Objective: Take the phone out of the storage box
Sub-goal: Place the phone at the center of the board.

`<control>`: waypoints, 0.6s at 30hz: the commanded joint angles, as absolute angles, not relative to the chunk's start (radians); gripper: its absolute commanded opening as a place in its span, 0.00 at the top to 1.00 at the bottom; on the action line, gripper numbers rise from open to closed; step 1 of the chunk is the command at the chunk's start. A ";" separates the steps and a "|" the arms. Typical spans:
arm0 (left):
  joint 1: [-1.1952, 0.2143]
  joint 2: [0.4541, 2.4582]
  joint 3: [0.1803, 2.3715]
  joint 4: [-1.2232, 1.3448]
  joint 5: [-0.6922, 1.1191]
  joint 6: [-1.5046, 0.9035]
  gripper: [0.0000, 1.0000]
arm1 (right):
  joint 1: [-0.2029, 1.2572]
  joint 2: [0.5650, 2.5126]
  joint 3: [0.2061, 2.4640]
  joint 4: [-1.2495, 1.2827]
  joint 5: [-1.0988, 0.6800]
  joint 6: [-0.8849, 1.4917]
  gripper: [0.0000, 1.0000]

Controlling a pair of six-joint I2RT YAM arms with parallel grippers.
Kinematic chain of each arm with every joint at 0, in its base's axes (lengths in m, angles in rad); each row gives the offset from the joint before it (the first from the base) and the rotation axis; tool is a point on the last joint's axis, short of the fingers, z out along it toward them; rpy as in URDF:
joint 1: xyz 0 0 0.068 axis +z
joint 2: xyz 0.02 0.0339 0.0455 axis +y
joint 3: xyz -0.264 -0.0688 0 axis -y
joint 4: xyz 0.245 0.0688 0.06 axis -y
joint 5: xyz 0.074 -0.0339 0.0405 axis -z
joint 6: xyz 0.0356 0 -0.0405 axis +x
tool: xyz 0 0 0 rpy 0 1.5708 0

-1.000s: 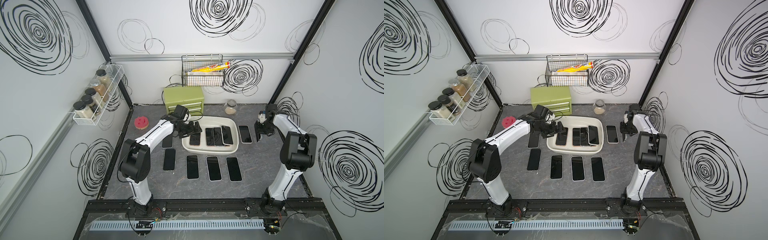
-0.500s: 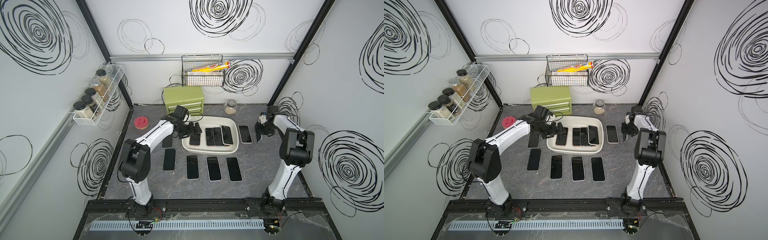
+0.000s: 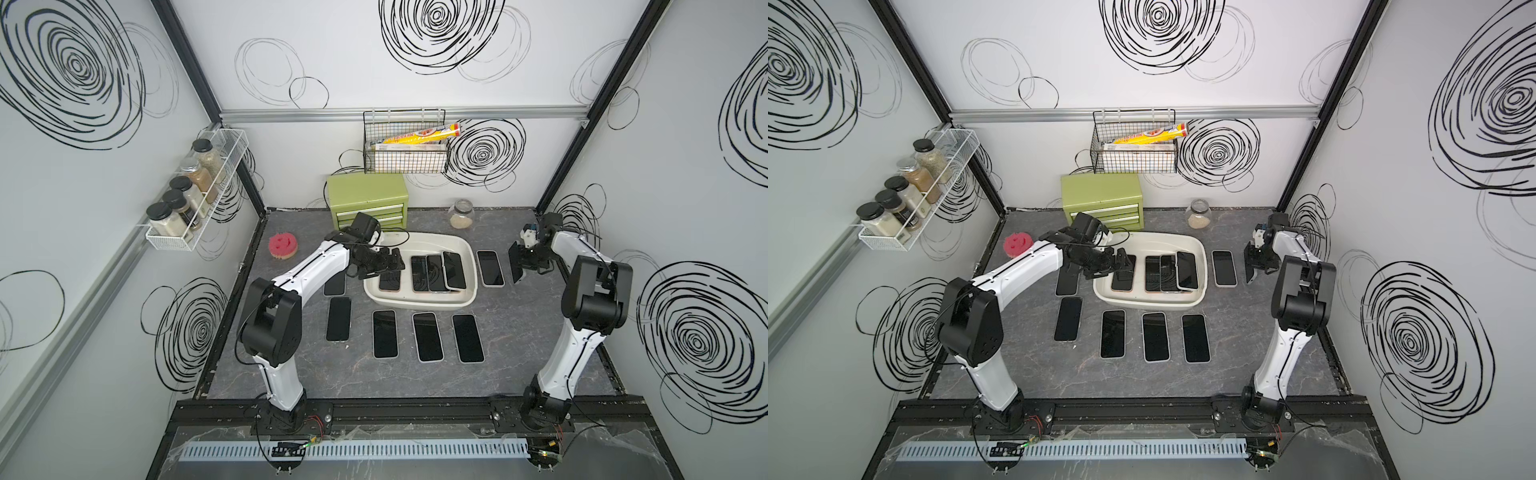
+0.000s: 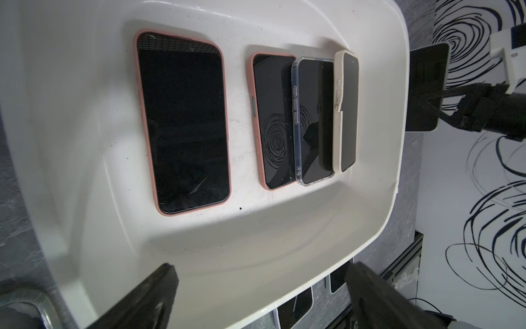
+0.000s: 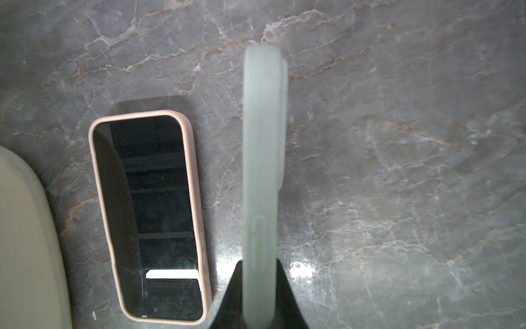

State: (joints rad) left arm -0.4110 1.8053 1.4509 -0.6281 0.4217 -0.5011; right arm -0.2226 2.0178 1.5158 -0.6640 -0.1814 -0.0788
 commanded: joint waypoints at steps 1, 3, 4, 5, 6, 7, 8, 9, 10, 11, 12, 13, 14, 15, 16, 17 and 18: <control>-0.421 1.819 1.460 -0.629 0.411 -0.475 0.01 | -0.232 2.043 1.490 -0.633 -0.185 -0.078 0.93; -0.422 1.822 1.459 -0.630 0.409 -0.473 0.01 | -0.235 2.048 1.494 -0.635 -0.175 -0.076 0.89; -0.421 1.823 1.460 -0.632 0.407 -0.472 0.01 | -0.236 2.051 1.494 -0.636 -0.170 -0.076 0.85; -0.423 1.824 1.460 -0.632 0.407 -0.471 0.01 | -0.239 2.055 1.496 -0.638 -0.167 -0.073 0.83; -0.422 1.824 1.459 -0.634 0.405 -0.468 0.01 | -0.242 2.060 1.497 -0.641 -0.166 -0.071 0.81; -0.421 1.825 1.459 -0.634 0.404 -0.468 0.01 | -0.244 2.065 1.500 -0.643 -0.161 -0.068 0.78; -0.422 1.825 1.457 -0.635 0.403 -0.466 0.01 | -0.248 2.071 1.505 -0.646 -0.160 -0.065 0.74; -0.422 1.823 1.457 -0.637 0.402 -0.464 0.01 | -0.250 2.076 1.507 -0.647 -0.160 -0.061 0.72; -0.422 1.821 1.455 -0.639 0.398 -0.463 0.01 | -0.253 2.082 1.513 -0.650 -0.160 -0.059 0.71; -0.421 1.821 1.453 -0.640 0.397 -0.463 0.01 | -0.255 2.089 1.518 -0.653 -0.160 -0.057 0.69; -0.422 1.819 1.451 -0.641 0.396 -0.461 0.01 | -0.257 2.096 1.525 -0.656 -0.160 -0.055 0.68; -0.421 1.817 1.449 -0.641 0.393 -0.461 0.01 | -0.259 2.101 1.533 -0.658 -0.165 -0.052 0.68; -0.422 1.817 1.447 -0.641 0.393 -0.461 0.01 | -0.261 2.109 1.538 -0.659 -0.167 -0.049 0.68; -0.422 1.816 1.447 -0.641 0.393 -0.461 0.01 | -0.261 2.117 1.546 -0.661 -0.165 -0.048 0.68; -0.422 1.816 1.445 -0.643 0.392 -0.461 0.01 | -0.262 2.126 1.555 -0.666 -0.159 -0.045 0.68; -0.422 1.816 1.445 -0.644 0.390 -0.460 0.01 | -0.263 2.134 1.564 -0.671 -0.157 -0.042 0.67; -0.422 1.816 1.445 -0.644 0.390 -0.461 0.01 | -0.265 2.138 1.569 -0.671 -0.162 -0.040 0.65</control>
